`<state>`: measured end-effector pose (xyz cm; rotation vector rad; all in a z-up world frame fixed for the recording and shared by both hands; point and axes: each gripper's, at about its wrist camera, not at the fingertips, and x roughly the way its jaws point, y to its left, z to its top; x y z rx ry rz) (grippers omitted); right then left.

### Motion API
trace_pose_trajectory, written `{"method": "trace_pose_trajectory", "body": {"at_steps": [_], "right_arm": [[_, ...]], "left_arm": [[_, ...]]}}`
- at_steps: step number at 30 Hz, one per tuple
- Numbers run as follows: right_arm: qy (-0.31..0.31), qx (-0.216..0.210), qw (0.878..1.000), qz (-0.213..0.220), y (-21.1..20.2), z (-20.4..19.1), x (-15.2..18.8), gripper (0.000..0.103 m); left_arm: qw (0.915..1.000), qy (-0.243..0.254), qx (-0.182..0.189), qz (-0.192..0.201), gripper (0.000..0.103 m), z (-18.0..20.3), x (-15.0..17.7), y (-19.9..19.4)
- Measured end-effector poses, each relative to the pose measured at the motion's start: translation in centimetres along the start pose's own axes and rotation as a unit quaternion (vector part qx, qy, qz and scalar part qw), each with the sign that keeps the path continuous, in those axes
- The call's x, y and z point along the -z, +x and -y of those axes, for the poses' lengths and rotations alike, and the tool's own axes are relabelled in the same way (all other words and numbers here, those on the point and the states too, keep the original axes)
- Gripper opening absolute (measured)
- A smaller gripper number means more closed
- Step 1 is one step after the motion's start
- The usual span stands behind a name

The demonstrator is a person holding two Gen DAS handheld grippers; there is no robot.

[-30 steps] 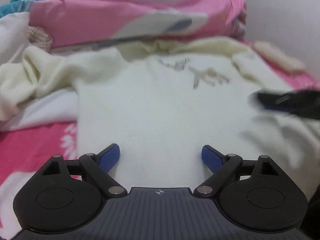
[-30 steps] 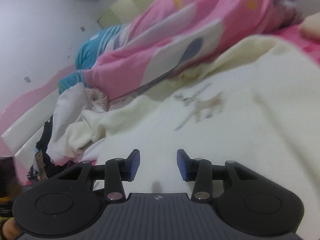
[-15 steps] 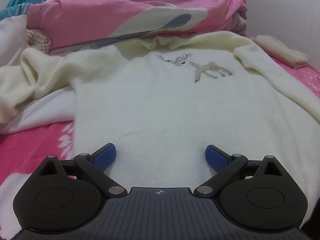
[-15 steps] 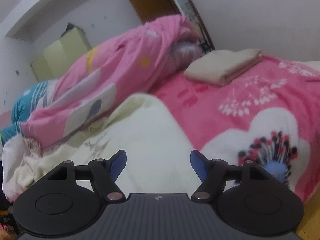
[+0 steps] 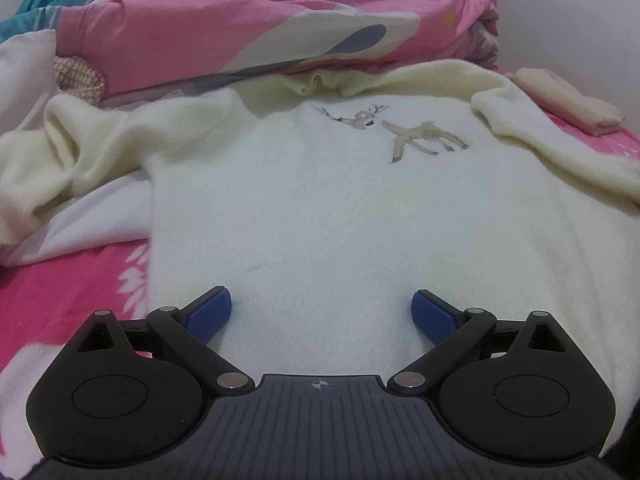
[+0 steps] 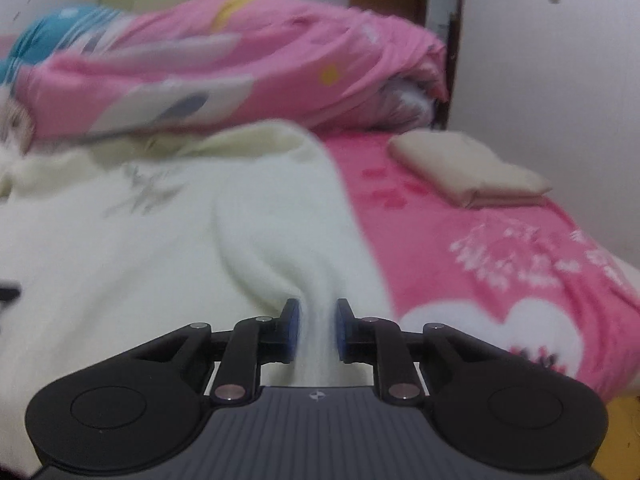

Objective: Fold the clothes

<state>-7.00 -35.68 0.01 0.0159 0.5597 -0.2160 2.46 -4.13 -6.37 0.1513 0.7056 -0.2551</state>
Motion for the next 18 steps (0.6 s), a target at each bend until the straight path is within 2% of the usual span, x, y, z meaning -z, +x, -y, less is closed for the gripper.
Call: {"method": "trace_pose_trajectory", "body": {"at_steps": [4,7,11,15,18], "right_arm": [[0.008,0.025,0.999,0.045,0.9,2.8,-3.4,0.018],[0.019,0.048,0.995,0.080,3.0,5.6,-7.2,0.017],[0.071,0.073,0.987,0.124,5.8,9.5,-13.4,0.017],[0.081,0.124,0.980,0.136,9.3,11.9,-16.4,0.017],[0.089,0.160,0.977,0.106,13.0,13.2,-15.8,0.017]], "left_arm": [[1.0000,-0.001,0.001,0.000,0.099,-0.1,0.0,0.0],[1.0000,-0.001,0.002,-0.001,0.099,-0.1,0.0,0.0],[1.0000,-0.003,0.001,0.000,0.099,0.0,0.0,0.1],[1.0000,-0.003,0.001,0.000,0.099,0.0,0.0,0.1],[1.0000,-0.003,0.002,-0.001,0.099,0.0,0.0,0.1]]}}
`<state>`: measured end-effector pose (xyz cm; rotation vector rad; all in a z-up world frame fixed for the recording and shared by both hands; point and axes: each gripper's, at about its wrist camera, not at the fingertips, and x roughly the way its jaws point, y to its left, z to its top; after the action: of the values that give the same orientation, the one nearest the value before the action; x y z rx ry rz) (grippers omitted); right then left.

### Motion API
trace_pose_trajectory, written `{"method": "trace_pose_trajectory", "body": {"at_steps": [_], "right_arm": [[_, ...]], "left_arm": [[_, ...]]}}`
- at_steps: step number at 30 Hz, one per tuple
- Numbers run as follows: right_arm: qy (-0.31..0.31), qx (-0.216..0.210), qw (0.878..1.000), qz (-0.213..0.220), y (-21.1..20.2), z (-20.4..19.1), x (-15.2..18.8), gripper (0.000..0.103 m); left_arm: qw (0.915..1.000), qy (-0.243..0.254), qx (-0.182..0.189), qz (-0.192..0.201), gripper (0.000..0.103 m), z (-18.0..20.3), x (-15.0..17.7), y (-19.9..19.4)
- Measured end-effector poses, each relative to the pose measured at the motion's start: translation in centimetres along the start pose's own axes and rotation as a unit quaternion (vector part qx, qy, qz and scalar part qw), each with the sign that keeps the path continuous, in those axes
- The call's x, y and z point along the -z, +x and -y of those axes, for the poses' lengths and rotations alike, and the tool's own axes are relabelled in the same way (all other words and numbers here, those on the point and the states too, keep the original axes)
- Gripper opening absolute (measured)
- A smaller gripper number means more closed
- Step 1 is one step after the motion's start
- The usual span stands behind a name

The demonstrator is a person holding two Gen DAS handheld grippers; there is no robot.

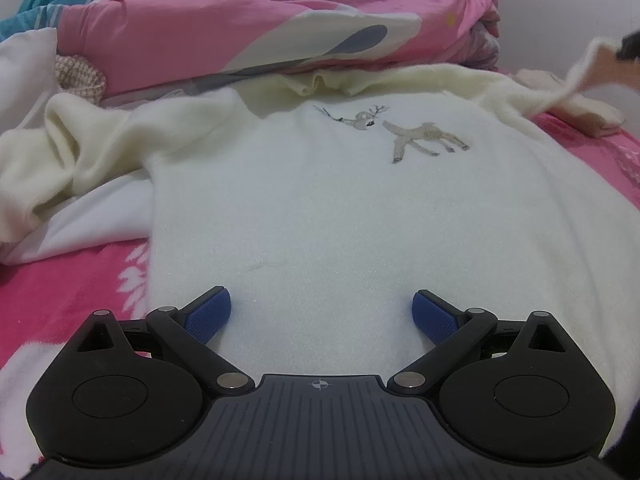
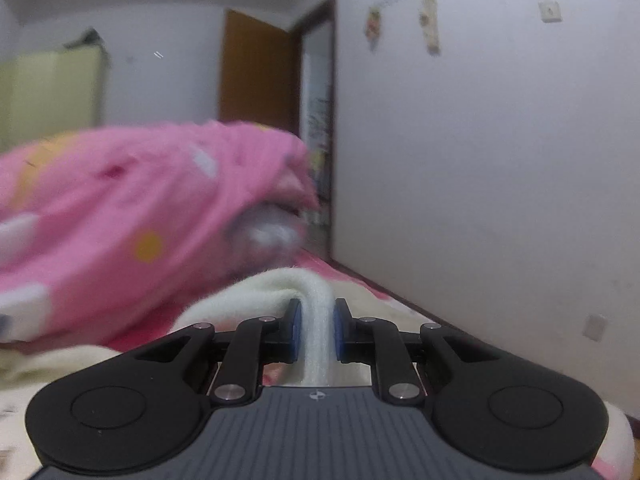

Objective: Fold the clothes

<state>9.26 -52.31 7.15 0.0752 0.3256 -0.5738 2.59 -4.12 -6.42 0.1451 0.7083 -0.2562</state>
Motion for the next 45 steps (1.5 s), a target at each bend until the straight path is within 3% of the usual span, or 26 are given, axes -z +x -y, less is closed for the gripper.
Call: {"method": "trace_pose_trajectory", "body": {"at_steps": [4,7,8,12,18,20,27,31,33,36,37,39,42,45], "right_arm": [[0.005,0.036,0.996,-0.082,4.2,1.5,3.8,0.018],[0.026,0.031,0.992,-0.123,4.7,3.5,6.4,0.024],[0.045,0.017,0.990,-0.129,4.2,4.5,6.9,0.029],[0.124,-0.020,0.980,-0.156,1.7,9.0,8.4,0.069],[0.215,-0.053,0.953,-0.204,-4.2,14.1,10.5,0.073],[0.231,-0.087,0.947,-0.205,-6.5,14.5,11.0,0.073],[0.208,-0.206,0.937,-0.190,-14.0,10.7,12.2,0.077],[0.191,-0.263,0.925,-0.199,-15.5,7.1,12.8,0.077],[0.171,-0.282,0.923,-0.198,-16.0,5.2,12.9,0.077],[0.158,-0.316,0.916,-0.191,-16.9,2.7,12.9,0.077],[0.154,-0.328,0.913,-0.188,-17.2,1.9,13.0,0.077],[0.152,-0.349,0.906,-0.184,-17.7,0.5,13.3,0.077],[0.155,-0.373,0.896,-0.187,-18.3,-1.2,14.1,0.077],[0.150,-0.381,0.889,-0.203,-18.9,-2.9,15.0,0.073]], "left_arm": [[1.0000,0.001,0.002,-0.001,0.100,-0.1,0.0,0.0],[1.0000,0.002,0.003,-0.002,0.101,-0.2,0.0,0.1],[1.0000,0.002,0.003,-0.002,0.101,-0.2,-0.1,0.1],[1.0000,0.000,0.003,-0.001,0.101,-0.2,0.0,0.1],[1.0000,-0.008,0.004,-0.002,0.101,-0.5,-0.1,-0.2],[0.9999,-0.010,0.001,-0.004,0.101,-0.7,-0.2,-0.6],[0.9994,-0.028,-0.018,-0.004,0.101,-3.4,-0.4,-4.1],[0.9976,-0.029,-0.057,0.029,0.100,-7.7,-1.5,-8.7],[0.9932,-0.013,-0.106,0.047,0.100,-10.4,-2.5,-11.7],[0.9792,0.001,-0.188,0.076,0.100,-13.7,-3.6,-15.8],[0.9786,-0.010,-0.189,0.080,0.100,-14.4,-3.4,-17.0],[0.9831,-0.046,-0.158,0.080,0.100,-15.5,-2.5,-18.4],[0.9909,-0.114,-0.047,0.052,0.098,-15.5,1.0,-17.4],[0.9854,-0.166,0.035,0.014,0.089,-13.7,5.3,-14.1]]}}
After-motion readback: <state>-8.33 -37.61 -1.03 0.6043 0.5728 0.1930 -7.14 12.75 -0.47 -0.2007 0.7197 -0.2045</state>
